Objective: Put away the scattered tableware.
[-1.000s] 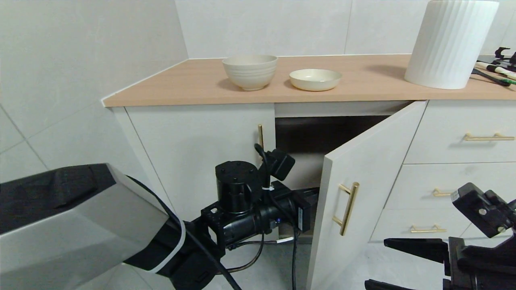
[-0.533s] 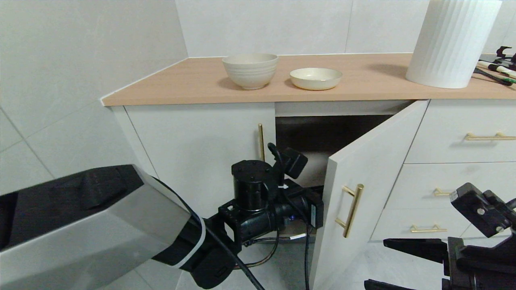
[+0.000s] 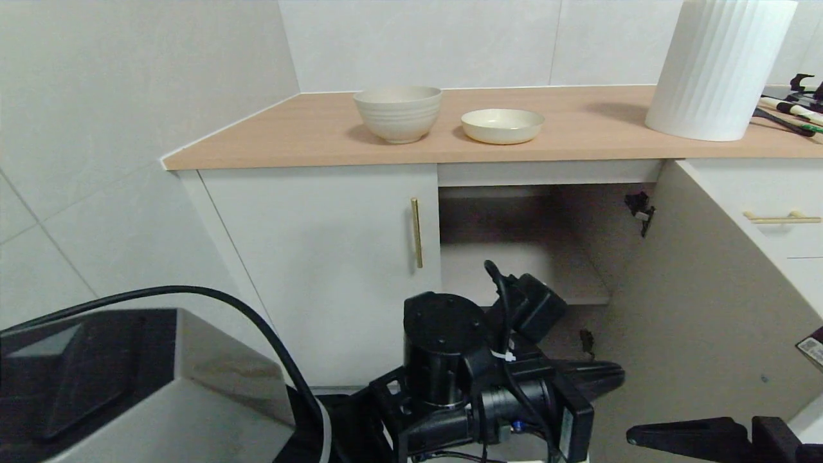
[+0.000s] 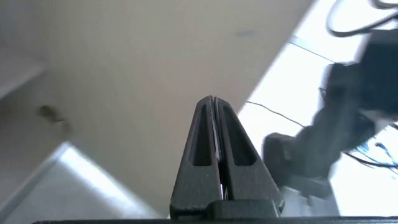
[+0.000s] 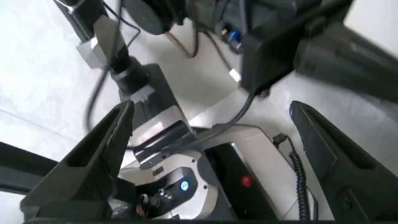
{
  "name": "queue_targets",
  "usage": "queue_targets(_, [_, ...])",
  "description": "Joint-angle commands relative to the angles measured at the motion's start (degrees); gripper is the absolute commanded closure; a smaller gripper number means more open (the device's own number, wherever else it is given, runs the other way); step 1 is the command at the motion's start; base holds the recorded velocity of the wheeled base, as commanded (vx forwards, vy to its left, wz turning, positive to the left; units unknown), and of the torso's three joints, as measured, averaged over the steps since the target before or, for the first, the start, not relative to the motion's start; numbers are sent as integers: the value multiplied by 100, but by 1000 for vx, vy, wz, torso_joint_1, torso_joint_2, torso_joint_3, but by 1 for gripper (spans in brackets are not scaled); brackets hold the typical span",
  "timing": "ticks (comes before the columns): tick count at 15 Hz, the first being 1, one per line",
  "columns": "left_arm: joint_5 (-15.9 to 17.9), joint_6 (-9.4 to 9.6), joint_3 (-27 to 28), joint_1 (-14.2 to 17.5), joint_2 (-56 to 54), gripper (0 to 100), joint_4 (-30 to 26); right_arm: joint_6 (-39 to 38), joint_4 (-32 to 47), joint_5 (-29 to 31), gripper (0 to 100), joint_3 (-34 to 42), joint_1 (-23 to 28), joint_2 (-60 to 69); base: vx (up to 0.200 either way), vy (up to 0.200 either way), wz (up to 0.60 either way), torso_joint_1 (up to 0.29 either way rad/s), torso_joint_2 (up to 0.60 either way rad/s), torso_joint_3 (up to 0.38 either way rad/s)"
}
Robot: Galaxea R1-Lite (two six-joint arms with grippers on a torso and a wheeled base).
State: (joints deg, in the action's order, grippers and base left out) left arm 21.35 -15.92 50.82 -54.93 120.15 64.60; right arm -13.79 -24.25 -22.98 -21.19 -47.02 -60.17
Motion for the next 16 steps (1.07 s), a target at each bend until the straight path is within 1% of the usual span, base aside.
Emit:
queue_targets(1, [-43, 19, -152, 351, -88, 100, -44, -10, -1, 13, 0, -35, 44, 67, 0, 0, 0, 0, 0, 0])
queue_targets(2, [-43, 54, -213, 554, -238, 100, -105, -10, -1, 109, 0, -87, 237, -100, 0, 0, 0, 0, 0, 0])
queue_targets(3, [-43, 177, -310, 844, -607, 100, -466, -19, -1, 329, 0, -210, 501, -399, 0, 0, 0, 0, 0, 0])
queue_targets(4, [-52, 326, -371, 1028, -932, 100, -870, -27, -10, 487, 0, -246, 571, -548, 0, 0, 0, 0, 0, 0])
queue_targets(5, [-192, 573, -468, 1371, -1600, 100, -1740, -27, -1, 716, 0, -342, 580, -706, 0, 0, 0, 0, 0, 0])
queue_targets(6, [-500, 722, -486, 1591, -2083, 100, -2434, -27, -1, 848, 0, -421, 597, -829, 0, 0, 0, 0, 0, 0])
queue_targets(7, [-851, 810, -486, 1810, -2488, 100, -2971, -27, -1, 1041, 0, -518, 641, -961, 0, 0, 0, 0, 0, 0])
queue_targets(8, [-1080, 827, -547, 2039, -2804, 100, -3269, -19, -1, 1234, 0, -606, 668, -1111, 0, 0, 0, 0, 0, 0])
queue_targets(9, [-1089, 827, -758, 2355, -3129, 100, -3313, -19, -1, 1331, 0, -799, 694, -1304, 0, 0, 0, 0, 0, 0])
queue_targets(10, [-1089, 836, -925, 2549, -3323, 100, -3313, -1, -1, 1340, 0, -1001, 782, -1515, 0, 0, 0, 0, 0, 0])
queue_targets(11, [-1089, 827, -1162, 2768, -3639, 100, -3313, 16, 17, 1340, 0, -1423, 861, -1849, 0, 0, 0, 0, 0, 0])
queue_targets(13, [-1080, 810, -1444, 3015, -3999, 100, -3313, 16, 43, 1340, 0, -1915, 861, -2218, 0, 0, 0, 0, 0, 0])
queue_targets(14, [-1071, 801, -1681, 3287, -4395, 100, -3348, 16, 60, 1349, 0, -2452, 870, -2614, 0, 0, 0, 0, 0, 0])
queue_targets(15, [-1062, 801, -1734, 3349, -4518, 100, -3357, 16, 104, 1349, 0, -2680, 887, -2772, 0, 0, 0, 0, 0, 0])
queue_targets(16, [-1071, 801, -1769, 3384, -4659, 100, -3384, 25, 377, 1393, 0, -3225, 914, -3062, 0, 0, 0, 0, 0, 0])
